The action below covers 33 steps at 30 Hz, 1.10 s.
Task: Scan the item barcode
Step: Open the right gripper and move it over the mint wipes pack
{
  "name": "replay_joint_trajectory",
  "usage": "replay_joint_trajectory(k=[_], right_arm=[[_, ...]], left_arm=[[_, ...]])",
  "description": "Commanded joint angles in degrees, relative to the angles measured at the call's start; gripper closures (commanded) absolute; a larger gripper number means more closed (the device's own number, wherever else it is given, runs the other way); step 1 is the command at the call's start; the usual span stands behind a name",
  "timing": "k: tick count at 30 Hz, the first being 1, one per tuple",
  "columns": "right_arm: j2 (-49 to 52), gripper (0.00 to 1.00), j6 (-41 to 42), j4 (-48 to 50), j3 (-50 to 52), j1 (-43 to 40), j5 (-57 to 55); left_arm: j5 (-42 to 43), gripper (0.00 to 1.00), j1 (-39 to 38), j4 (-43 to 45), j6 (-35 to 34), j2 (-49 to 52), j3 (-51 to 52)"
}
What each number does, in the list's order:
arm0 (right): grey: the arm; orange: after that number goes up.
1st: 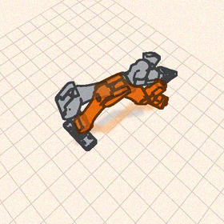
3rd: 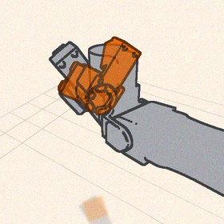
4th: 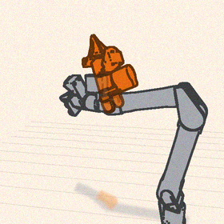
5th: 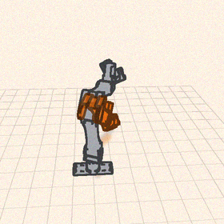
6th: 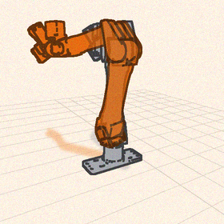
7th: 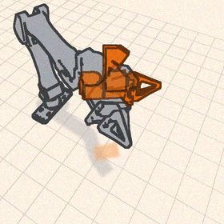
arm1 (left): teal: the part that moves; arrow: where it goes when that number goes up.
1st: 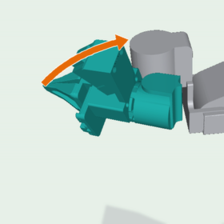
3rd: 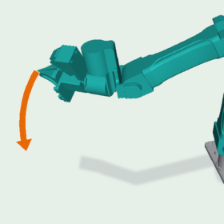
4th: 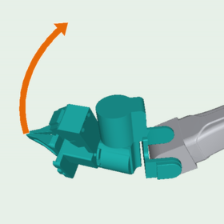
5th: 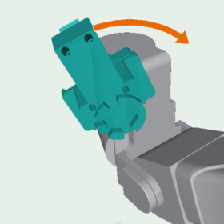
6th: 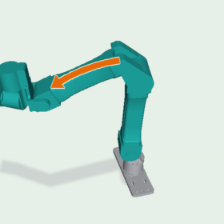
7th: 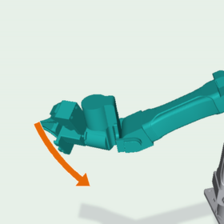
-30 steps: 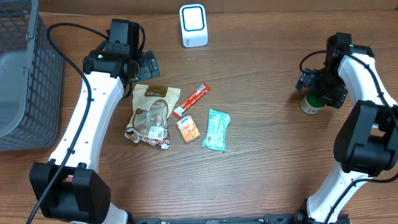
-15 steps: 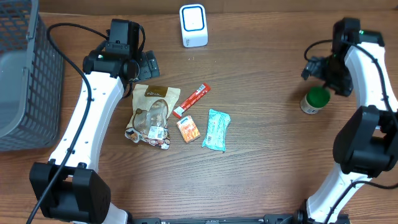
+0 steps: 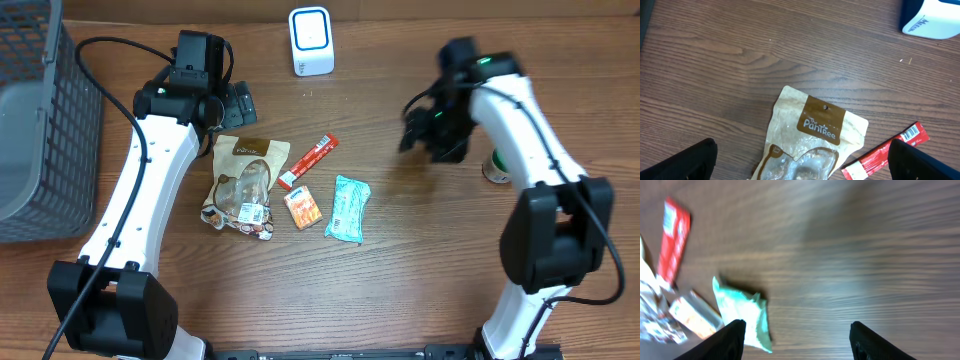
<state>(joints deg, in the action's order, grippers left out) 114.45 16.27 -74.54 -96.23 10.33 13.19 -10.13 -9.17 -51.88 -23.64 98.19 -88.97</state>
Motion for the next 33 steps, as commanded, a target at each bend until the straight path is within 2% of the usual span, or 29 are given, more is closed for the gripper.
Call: replay_joint_trajectory(k=[1,6,12,15,18,21,22,28,33], right_arm=[[-1.01,0.31,-0.26,2.12,4.26,4.57,1.03],[-0.96,0.31,0.13,9.09,11.58,10.88,0.98],[-0.81,0.32,3.08,16.57,17.57,13.53,0.81],[-0.52,0.37,3.48,19.67,19.52,13.55,0.81],[-0.42,0.49,3.48,21.57,20.74,13.55,0.85],[-0.44,0.87,3.43,21.38,20.9,13.55,0.87],[-0.52,0.93,3.43,21.31,20.87,13.55,0.96],[-4.61,0.96,2.56,21.73,20.28,13.07,6.01],[-13.79,0.96,1.27,21.29,20.28,13.07,7.69]], left_arm=[[-0.37,0.0,-0.11,0.04,-0.37,-0.07,-0.76],[-0.37,0.0,-0.11,0.04,-0.37,-0.07,-0.76],[-0.37,0.0,-0.11,0.04,-0.37,-0.07,-0.76],[-0.37,0.0,-0.11,0.04,-0.37,-0.07,-0.76],[-0.37,0.0,-0.11,0.04,-0.37,-0.07,-0.76],[-0.37,0.0,-0.11,0.04,-0.37,-0.07,-0.76],[-0.37,0.0,-0.11,0.04,-0.37,-0.07,-0.76],[-0.37,0.0,-0.11,0.04,-0.37,-0.07,-0.76],[-0.37,0.0,-0.11,0.04,-0.37,-0.07,-0.76]])
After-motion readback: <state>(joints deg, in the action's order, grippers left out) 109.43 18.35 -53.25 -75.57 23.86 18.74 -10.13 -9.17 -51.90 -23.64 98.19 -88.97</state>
